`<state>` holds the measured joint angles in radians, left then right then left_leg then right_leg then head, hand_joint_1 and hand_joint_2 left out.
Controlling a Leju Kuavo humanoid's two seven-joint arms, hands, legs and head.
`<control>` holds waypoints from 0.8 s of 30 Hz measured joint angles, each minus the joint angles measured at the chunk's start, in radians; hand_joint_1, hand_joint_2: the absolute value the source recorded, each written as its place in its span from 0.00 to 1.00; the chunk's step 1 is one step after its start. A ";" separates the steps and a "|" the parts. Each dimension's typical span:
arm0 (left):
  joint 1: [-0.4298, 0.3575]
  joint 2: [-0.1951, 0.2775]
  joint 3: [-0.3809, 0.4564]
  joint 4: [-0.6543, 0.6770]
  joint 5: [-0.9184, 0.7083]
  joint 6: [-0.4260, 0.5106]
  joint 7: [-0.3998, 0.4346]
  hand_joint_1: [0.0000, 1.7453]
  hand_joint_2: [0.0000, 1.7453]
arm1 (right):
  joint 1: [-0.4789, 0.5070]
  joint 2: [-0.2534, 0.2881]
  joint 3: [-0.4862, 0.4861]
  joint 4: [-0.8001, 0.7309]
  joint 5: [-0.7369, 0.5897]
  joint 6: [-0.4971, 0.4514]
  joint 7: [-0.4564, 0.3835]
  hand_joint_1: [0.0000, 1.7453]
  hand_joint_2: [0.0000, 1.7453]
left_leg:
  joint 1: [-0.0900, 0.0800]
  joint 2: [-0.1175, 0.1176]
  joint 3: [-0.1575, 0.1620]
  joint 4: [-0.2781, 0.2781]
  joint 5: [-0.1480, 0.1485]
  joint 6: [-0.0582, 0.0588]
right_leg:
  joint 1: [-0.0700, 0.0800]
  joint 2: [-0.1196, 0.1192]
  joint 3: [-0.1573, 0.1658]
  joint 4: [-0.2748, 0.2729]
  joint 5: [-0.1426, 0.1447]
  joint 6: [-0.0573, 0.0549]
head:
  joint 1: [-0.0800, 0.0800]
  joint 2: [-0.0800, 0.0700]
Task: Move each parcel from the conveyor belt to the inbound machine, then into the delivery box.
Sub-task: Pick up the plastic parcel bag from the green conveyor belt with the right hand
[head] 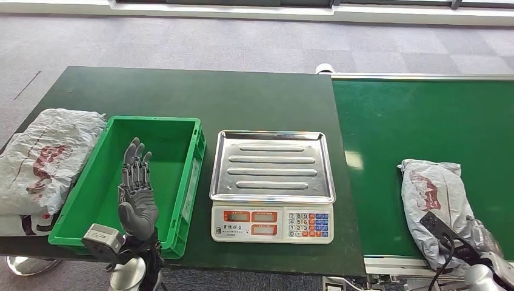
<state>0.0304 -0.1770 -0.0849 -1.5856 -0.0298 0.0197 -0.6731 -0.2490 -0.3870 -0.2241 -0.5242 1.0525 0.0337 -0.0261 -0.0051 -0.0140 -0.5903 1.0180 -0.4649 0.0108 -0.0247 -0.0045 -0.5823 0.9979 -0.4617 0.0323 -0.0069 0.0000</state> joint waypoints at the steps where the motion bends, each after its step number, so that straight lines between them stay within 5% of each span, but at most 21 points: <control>1: 0.001 0.000 0.000 -0.001 0.000 0.000 0.000 0.00 0.00 | 0.000 0.001 0.001 -0.001 -0.001 0.001 -0.001 0.00 1.00 | 0.000 0.000 0.000 0.000 0.000 0.000 | 0.000 0.000 0.000 0.000 0.000 0.000 | 0.000 0.000; 14: 0.003 0.013 -0.001 0.001 0.000 0.008 0.003 0.00 0.00 | 0.083 0.053 0.055 -0.106 -0.083 0.048 -0.069 0.00 1.00 | 0.000 0.000 0.001 0.000 0.000 0.000 | 0.000 0.000 0.000 0.000 0.000 0.000 | 0.000 0.000; 15: 0.003 0.014 -0.001 0.002 0.001 0.008 0.004 0.00 0.00 | 0.086 0.055 0.055 -0.109 -0.083 0.049 -0.069 0.06 1.00 | 0.001 0.000 0.001 0.000 0.000 0.000 | 0.000 0.000 0.001 0.000 0.000 0.000 | 0.000 0.000; 19: 0.003 0.016 -0.006 0.005 0.002 0.009 0.010 0.00 0.00 | 0.112 0.061 0.063 -0.134 -0.065 0.064 -0.067 1.00 1.00 | 0.001 0.000 0.002 0.000 0.000 0.000 | 0.000 0.000 0.001 0.000 -0.001 0.000 | 0.000 0.000; 24: 0.003 0.017 -0.009 0.007 0.002 0.009 0.018 0.00 0.00 | 0.148 0.070 0.100 -0.186 -0.010 0.056 -0.075 1.00 1.00 | 0.001 0.000 0.002 0.000 0.000 0.000 | 0.001 0.000 0.002 0.000 -0.001 -0.001 | 0.000 0.000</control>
<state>0.0337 -0.1602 -0.0942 -1.5790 -0.0282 0.0288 -0.6556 -0.1013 -0.3167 -0.1236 -0.7102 1.0425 0.0900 -0.1008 -0.0042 -0.0140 -0.5884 1.0179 -0.4651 0.0106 -0.0241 -0.0045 -0.5806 0.9976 -0.4625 0.0316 -0.0066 0.0000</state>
